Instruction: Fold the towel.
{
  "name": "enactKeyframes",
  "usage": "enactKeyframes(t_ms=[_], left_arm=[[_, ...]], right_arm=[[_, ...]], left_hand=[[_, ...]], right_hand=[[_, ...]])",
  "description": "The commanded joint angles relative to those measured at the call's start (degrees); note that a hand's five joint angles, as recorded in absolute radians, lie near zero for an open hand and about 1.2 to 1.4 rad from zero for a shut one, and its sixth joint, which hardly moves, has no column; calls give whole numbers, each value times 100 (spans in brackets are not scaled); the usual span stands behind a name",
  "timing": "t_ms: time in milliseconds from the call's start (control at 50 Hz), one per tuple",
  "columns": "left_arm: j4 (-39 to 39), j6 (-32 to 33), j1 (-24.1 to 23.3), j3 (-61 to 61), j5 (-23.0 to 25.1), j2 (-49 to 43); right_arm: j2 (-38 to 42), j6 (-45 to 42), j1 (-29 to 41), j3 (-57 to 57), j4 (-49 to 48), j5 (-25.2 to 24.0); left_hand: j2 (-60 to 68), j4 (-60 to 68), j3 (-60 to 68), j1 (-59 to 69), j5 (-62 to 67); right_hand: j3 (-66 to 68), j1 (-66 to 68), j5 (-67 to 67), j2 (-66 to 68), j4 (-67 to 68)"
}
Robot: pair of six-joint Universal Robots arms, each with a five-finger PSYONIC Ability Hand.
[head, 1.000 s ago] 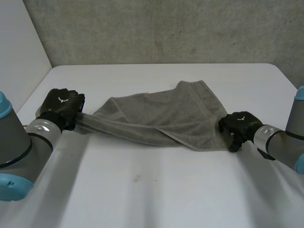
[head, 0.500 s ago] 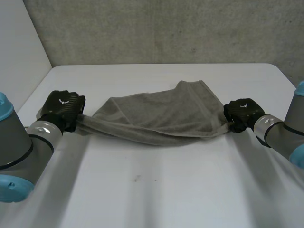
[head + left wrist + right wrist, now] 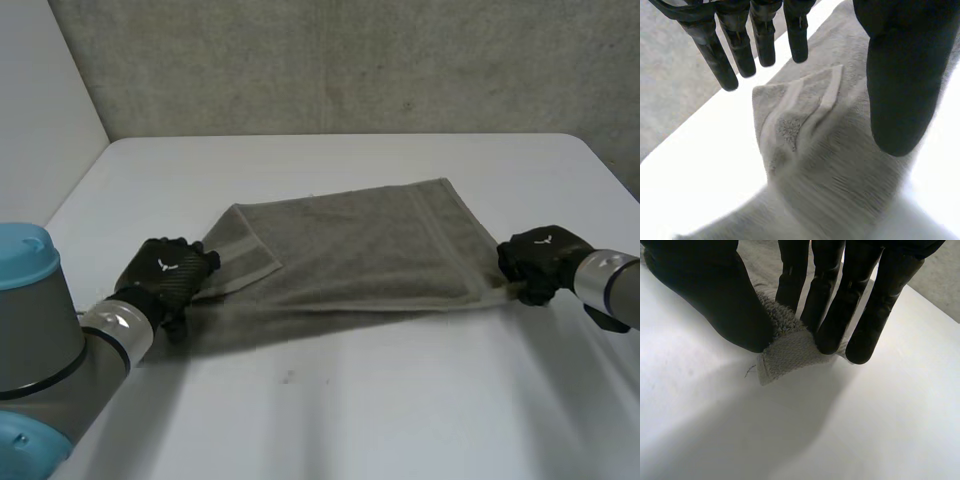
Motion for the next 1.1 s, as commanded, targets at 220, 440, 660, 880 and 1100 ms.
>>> enactKeyframes(t_ms=[220, 440, 660, 880, 1100], left_arm=[[-515, -76, 547, -58, 42, 382], [-1210, -384, 521, -348, 42, 531], [-1307, -727, 143, -876, 69, 989], [-806, -569, 152, -1289, 42, 909], [-331, -270, 371, -1500, 25, 822]], right_arm=[[-96, -97, -407, 459, -634, -54], [-52, -106, -425, 503, -660, -54], [-43, -106, -416, 573, -721, -63], [-35, -124, -398, 635, -731, -63], [-43, -132, -381, 670, -731, -71]], left_hand=[[1550, 1529, 1552, 1496, 1531], [1722, 1701, 1724, 1668, 1703], [914, 894, 916, 861, 896], [427, 406, 428, 373, 408], [780, 759, 782, 726, 761]], right_hand=[[1225, 2272, 1619, 1287, 1177], [1225, 2272, 1619, 1287, 1177], [1225, 2272, 1619, 1287, 1177], [1225, 2272, 1619, 1287, 1177], [1225, 2272, 1619, 1287, 1177]])
